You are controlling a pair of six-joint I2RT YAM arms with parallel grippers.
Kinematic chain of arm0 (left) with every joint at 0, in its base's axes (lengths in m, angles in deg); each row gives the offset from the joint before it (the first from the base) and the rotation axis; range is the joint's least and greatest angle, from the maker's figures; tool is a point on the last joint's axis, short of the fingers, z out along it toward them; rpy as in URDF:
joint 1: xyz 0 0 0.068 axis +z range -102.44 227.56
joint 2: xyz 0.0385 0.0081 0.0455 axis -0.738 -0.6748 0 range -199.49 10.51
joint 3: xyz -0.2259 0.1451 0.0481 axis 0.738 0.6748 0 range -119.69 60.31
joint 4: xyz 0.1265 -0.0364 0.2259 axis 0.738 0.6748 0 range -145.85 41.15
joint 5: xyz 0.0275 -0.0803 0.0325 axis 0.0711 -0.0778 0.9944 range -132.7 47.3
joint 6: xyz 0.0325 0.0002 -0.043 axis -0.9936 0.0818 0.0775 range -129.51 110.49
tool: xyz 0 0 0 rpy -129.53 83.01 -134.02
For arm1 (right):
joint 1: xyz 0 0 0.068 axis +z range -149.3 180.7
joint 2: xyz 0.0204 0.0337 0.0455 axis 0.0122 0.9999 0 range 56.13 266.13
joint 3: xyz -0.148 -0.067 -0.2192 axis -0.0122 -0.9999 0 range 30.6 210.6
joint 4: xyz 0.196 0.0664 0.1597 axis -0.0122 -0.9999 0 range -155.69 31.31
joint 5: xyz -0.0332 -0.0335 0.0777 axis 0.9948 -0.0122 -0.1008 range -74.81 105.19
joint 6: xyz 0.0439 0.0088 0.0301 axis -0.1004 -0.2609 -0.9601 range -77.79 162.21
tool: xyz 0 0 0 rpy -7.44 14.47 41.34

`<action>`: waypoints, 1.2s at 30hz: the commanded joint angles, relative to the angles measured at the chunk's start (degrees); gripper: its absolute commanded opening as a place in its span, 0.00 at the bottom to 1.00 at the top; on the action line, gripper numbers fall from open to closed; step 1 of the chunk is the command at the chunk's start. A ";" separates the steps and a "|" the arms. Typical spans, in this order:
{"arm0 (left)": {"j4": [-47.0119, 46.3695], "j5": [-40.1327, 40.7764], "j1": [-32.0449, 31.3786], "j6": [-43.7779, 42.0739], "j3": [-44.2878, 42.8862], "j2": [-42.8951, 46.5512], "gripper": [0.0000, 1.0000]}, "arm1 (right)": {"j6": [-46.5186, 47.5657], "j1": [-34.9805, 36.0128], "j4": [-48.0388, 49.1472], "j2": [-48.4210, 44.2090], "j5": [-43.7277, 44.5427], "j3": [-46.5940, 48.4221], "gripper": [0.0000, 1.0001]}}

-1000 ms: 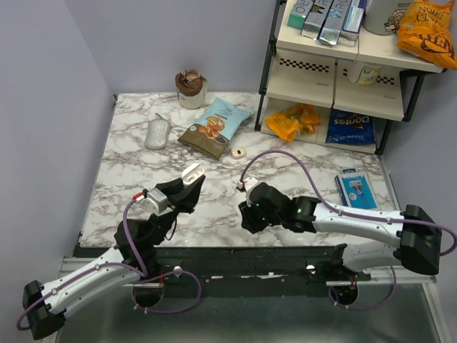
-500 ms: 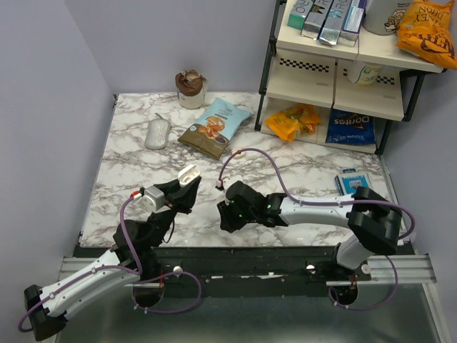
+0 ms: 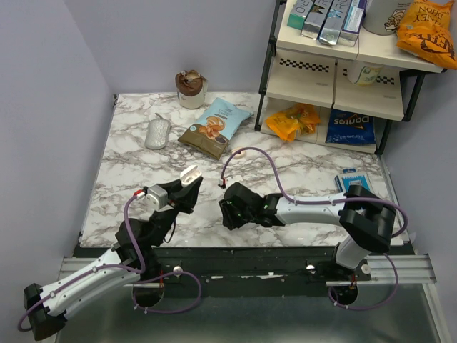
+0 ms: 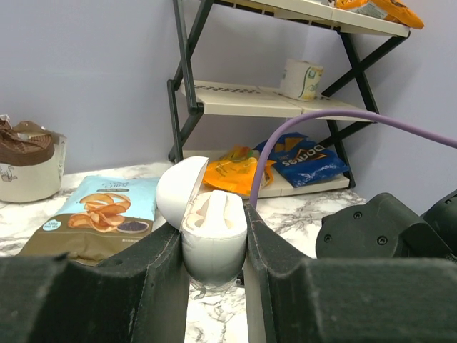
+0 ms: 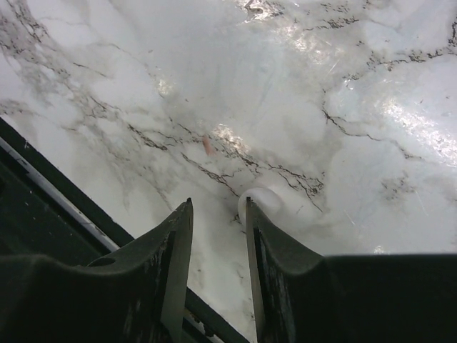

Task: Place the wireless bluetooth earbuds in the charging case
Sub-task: Pick up the earbud from the center of the board.

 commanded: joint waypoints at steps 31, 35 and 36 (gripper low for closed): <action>-1.43 1.02 -0.26 1.55 0.39 -1.64 0.00 | -4.21 -0.97 -2.75 -0.30 5.61 -4.97 0.44; -1.43 1.02 -0.26 1.72 0.39 -1.64 0.00 | -4.65 -0.96 -2.84 -0.83 6.05 -6.20 0.44; -1.43 1.02 -0.26 1.81 0.39 -1.64 0.00 | -4.73 -1.05 -2.92 -1.01 6.06 -6.29 0.44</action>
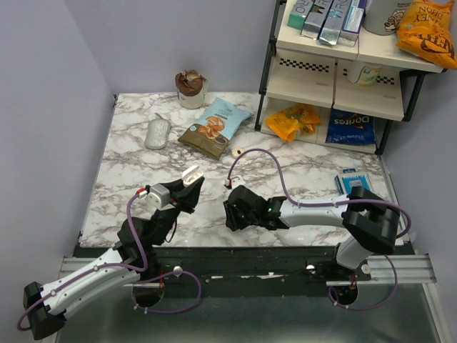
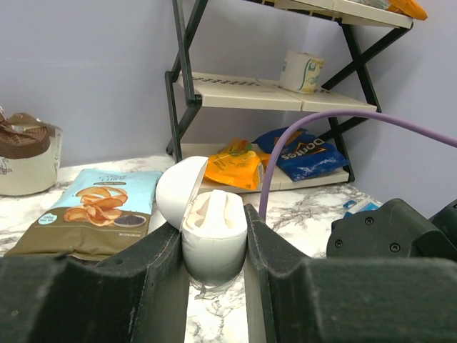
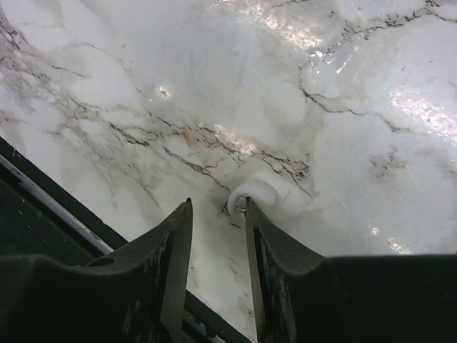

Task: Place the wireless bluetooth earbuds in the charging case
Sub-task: Pick up the earbud from the center of the board.

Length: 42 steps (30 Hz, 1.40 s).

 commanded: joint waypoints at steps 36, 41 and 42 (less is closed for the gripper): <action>-0.16 -1.98 -0.26 2.10 -1.63 -1.71 0.00 | 8.86 -1.10 -14.94 -25.94 7.33 -2.56 0.01; -0.15 -9.97 -0.17 4.03 -5.05 -6.80 0.00 | 24.17 -1.10 -22.32 -37.32 -4.16 6.40 0.01; -0.50 -11.56 0.09 4.12 -6.19 -7.77 0.00 | 25.92 -1.19 -25.82 -38.55 -5.41 10.51 0.01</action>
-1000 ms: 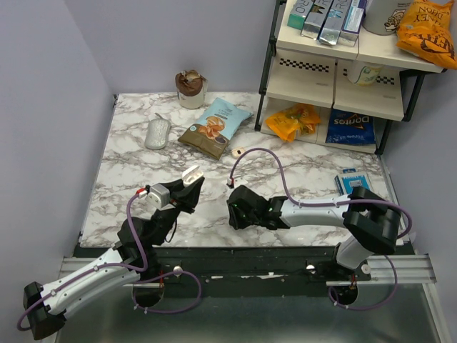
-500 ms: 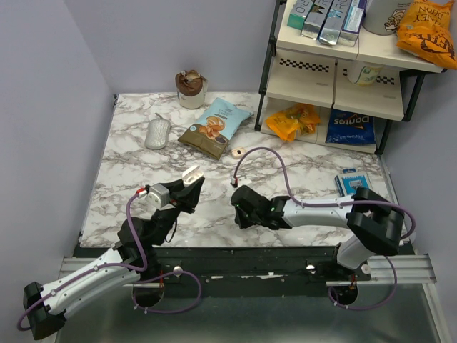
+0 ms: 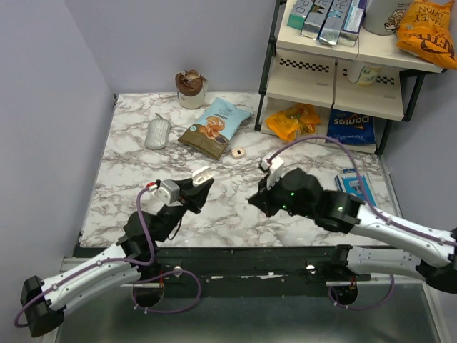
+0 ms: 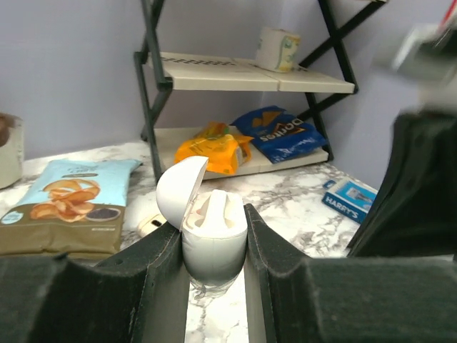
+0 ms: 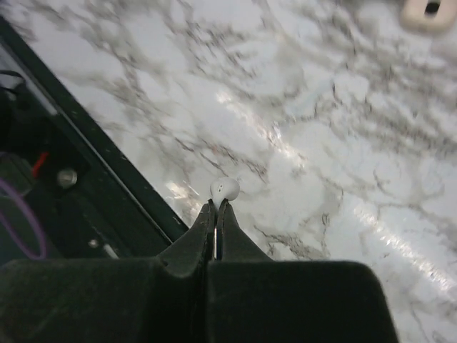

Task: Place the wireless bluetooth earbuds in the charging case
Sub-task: Pick up the earbud from the center of the board, then place the earbud in the charging case.

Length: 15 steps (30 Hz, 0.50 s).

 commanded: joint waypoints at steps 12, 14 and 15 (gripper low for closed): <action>-15.07 -62.23 14.15 20.10 -15.65 -21.91 0.00 | 28.53 0.04 -25.19 -12.92 -20.39 22.80 0.01; -15.42 -66.04 14.42 21.51 -19.25 -26.22 0.00 | 29.24 0.04 -24.32 -13.09 -20.48 21.92 0.01; -15.51 -67.80 14.51 21.95 -20.39 -27.45 0.00 | 29.33 0.04 -23.10 -13.18 -20.48 21.65 0.01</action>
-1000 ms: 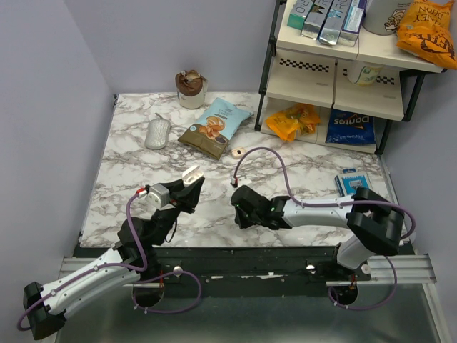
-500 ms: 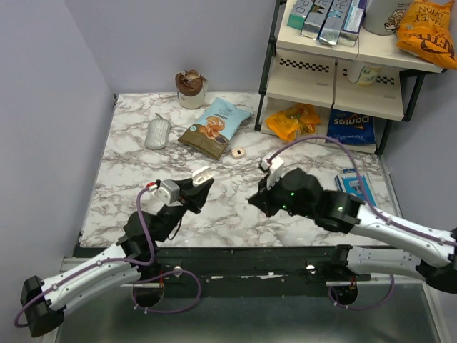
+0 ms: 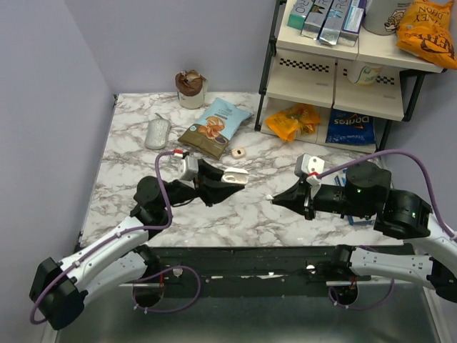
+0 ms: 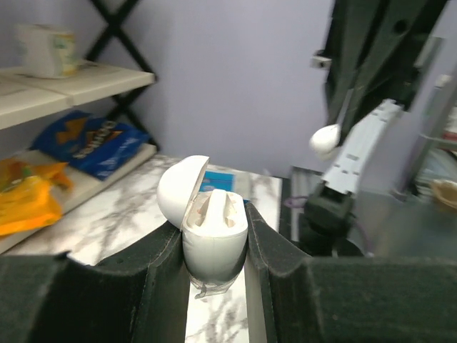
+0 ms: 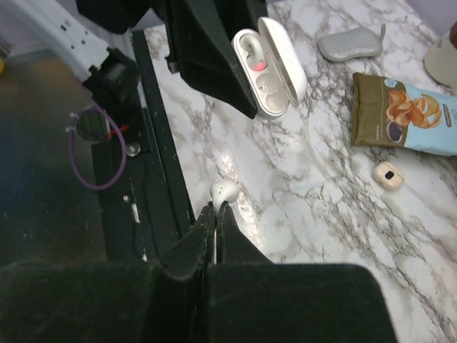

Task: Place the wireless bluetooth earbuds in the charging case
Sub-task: Place the earbud in the charging case.

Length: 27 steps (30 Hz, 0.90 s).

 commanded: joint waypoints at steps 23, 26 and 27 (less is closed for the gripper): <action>-9.46 -29.85 0.43 12.54 -10.44 -14.80 0.00 | 4.94 0.10 5.22 5.40 -7.65 1.16 0.01; -9.72 -29.58 0.34 12.46 -10.18 -14.62 0.00 | 4.85 0.10 5.66 5.75 -7.74 0.81 0.01; -9.63 -29.58 0.34 12.37 -10.01 -14.45 0.00 | 4.76 0.02 5.75 5.75 -7.48 0.72 0.01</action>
